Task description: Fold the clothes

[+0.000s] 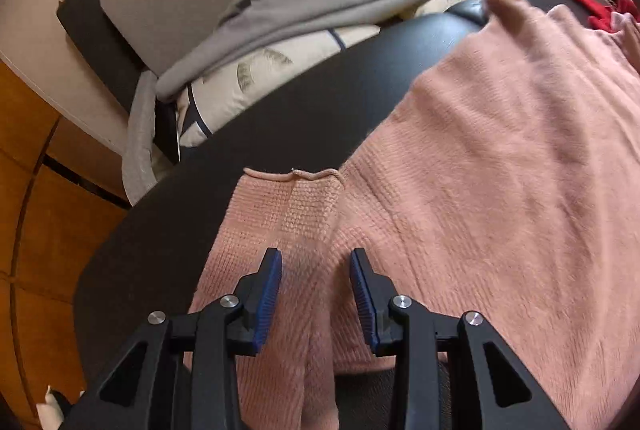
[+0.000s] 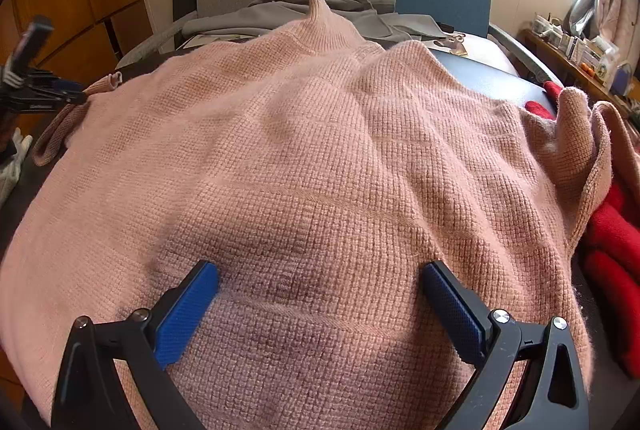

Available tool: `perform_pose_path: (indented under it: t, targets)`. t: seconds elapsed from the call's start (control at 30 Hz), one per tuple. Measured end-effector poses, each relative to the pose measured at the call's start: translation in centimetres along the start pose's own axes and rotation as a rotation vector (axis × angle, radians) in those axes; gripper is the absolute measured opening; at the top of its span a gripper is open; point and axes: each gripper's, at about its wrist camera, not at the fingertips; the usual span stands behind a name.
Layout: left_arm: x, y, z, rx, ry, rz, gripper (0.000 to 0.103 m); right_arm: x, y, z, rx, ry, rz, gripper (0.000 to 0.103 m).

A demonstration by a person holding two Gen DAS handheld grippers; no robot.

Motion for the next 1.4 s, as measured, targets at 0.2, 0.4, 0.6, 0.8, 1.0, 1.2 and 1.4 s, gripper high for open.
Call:
perform_pose_path:
  t: [0.2, 0.4, 0.6, 0.8, 1.0, 1.2, 1.4]
  targets:
    - [2.2, -2.3, -0.1, -0.169, -0.065, 0.001, 0.009, 0.0, 0.0, 0.0, -0.001, -0.001, 0.004, 0.103]
    - [-0.3, -6.3, 2.4, -0.392, 0.028, -0.044, 0.005, 0.1, 0.0, -0.1, -0.004, -0.002, 0.007, 0.103]
    - [-3.6, -13.1, 7.5, -0.67, 0.103, -0.101, 0.005, 0.2, 0.0, -0.2, -0.006, -0.002, 0.01, 0.103]
    - [-8.9, -19.4, 15.6, -0.969, 0.253, -0.173, 0.005, 0.3, 0.0, -0.2, -0.008, -0.002, 0.016, 0.103]
    - [-11.6, -19.0, 20.0, -0.996, 0.312, -0.278, 0.006, 0.4, -0.1, -0.2, -0.01, -0.002, 0.024, 0.103]
    - [-7.1, -17.7, 20.8, -0.938, 0.152, -0.335, 0.009, 0.4, -0.1, -0.2, -0.011, -0.001, 0.028, 0.103]
    - [-6.9, -17.3, 22.8, -0.963, 0.064, -0.365, 0.019, 0.5, -0.1, -0.2, -0.011, 0.0, 0.029, 0.103]
Point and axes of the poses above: each gripper's, at about its wrist camera, not at the fingertips, and x roughly the way its jaws point, y to its right, z to its underside, and after that the axes turned 5 degrees about -z, right-handed
